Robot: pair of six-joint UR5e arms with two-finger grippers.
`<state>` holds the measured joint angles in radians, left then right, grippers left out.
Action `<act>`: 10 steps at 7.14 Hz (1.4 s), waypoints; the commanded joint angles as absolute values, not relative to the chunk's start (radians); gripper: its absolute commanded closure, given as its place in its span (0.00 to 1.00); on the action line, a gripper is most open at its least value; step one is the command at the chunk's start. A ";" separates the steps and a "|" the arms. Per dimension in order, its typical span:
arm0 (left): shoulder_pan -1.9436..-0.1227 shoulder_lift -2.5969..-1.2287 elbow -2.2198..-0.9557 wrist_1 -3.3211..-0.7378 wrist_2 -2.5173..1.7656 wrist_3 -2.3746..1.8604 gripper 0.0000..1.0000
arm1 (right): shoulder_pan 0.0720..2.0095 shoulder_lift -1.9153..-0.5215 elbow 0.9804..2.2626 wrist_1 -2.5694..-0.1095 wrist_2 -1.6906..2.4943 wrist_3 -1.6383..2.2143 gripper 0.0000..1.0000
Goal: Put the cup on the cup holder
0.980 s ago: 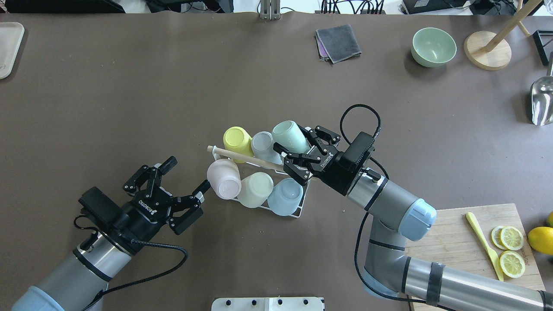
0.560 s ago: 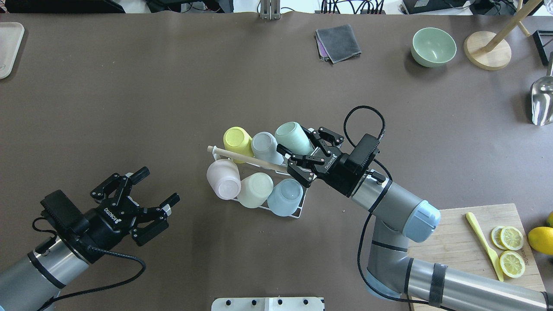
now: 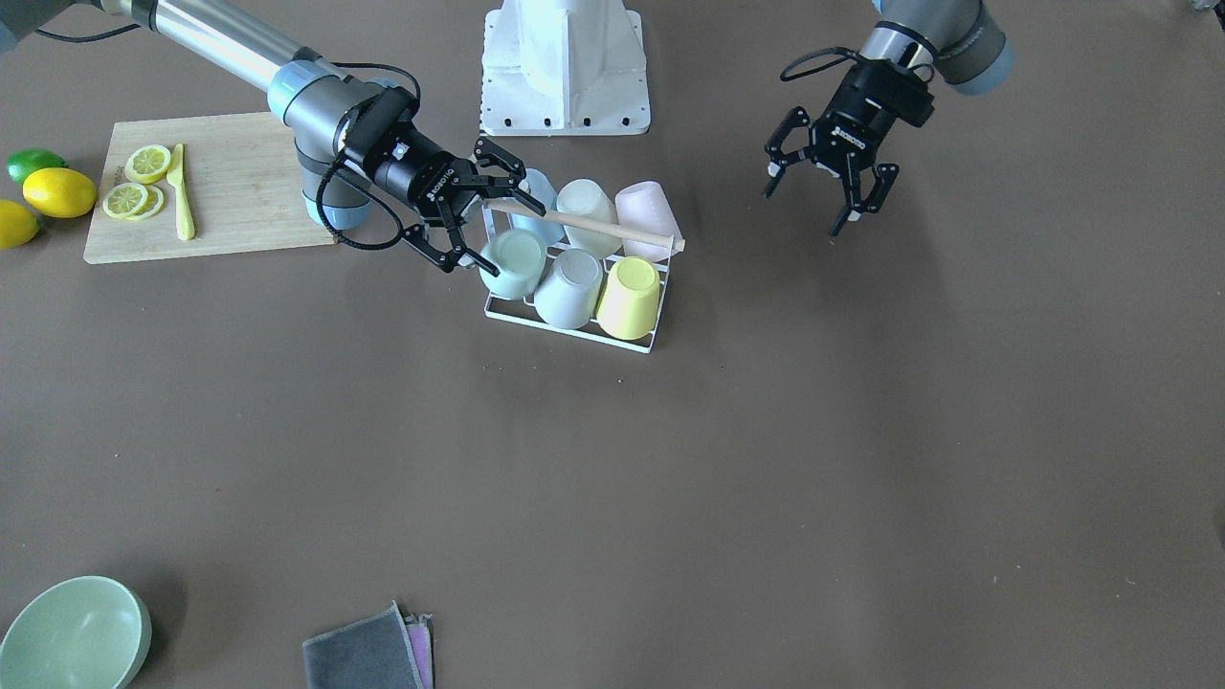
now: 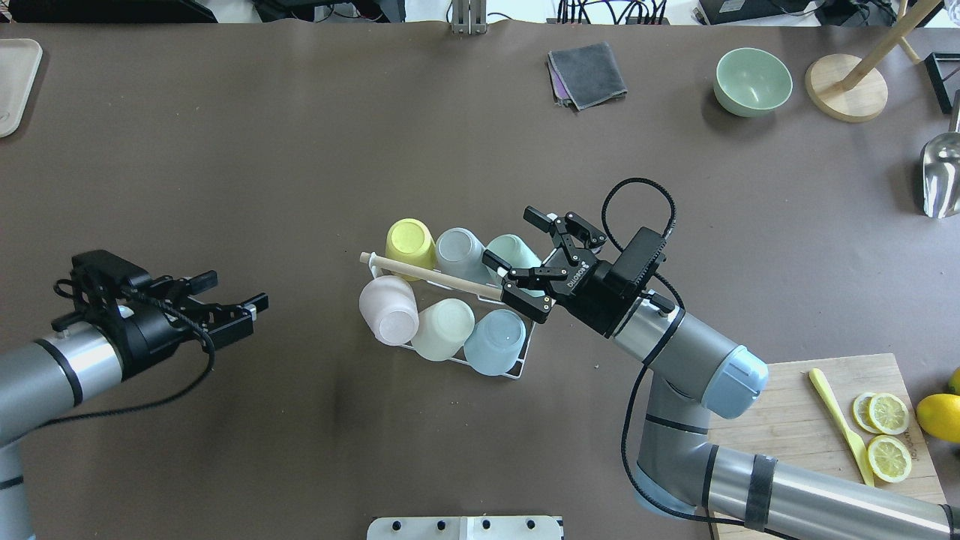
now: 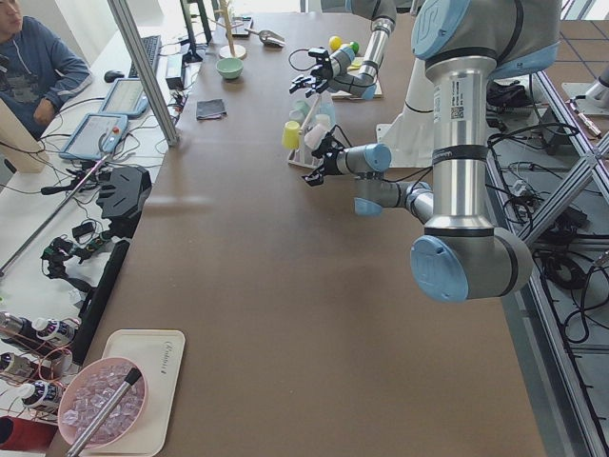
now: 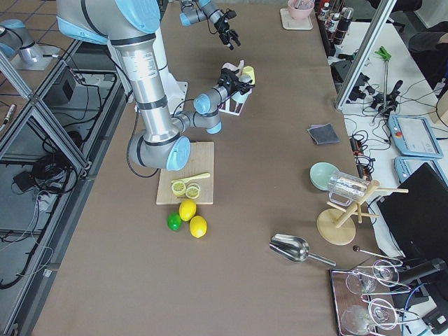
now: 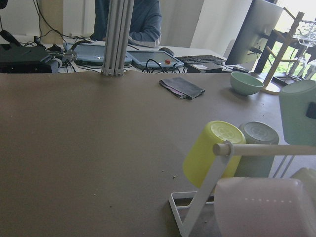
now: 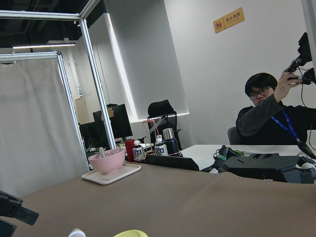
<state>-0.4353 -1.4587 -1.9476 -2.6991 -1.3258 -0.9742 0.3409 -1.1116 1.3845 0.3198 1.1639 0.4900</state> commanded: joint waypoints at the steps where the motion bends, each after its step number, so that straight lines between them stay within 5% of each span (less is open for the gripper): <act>1: -0.776 -1.413 -1.947 -2.491 -1.690 -1.016 0.01 | 0.359 -1.108 1.391 0.324 1.161 0.495 0.00; 3: -1.039 -1.393 -1.909 -2.378 -1.979 -1.009 0.01 | 0.397 -1.098 1.471 0.239 1.158 0.497 0.00; 5: -1.222 -1.420 -1.832 -2.175 -2.191 -1.005 0.02 | 0.463 -1.130 1.698 -0.157 1.146 0.500 0.00; 7: -1.345 -1.501 -1.774 -1.927 -2.303 -0.914 0.01 | 0.553 -1.129 1.729 -0.415 1.208 0.575 0.00; 10: -1.466 -1.662 -1.660 -1.535 -2.336 -0.158 0.01 | 0.598 -1.187 1.878 -0.900 1.224 0.716 0.00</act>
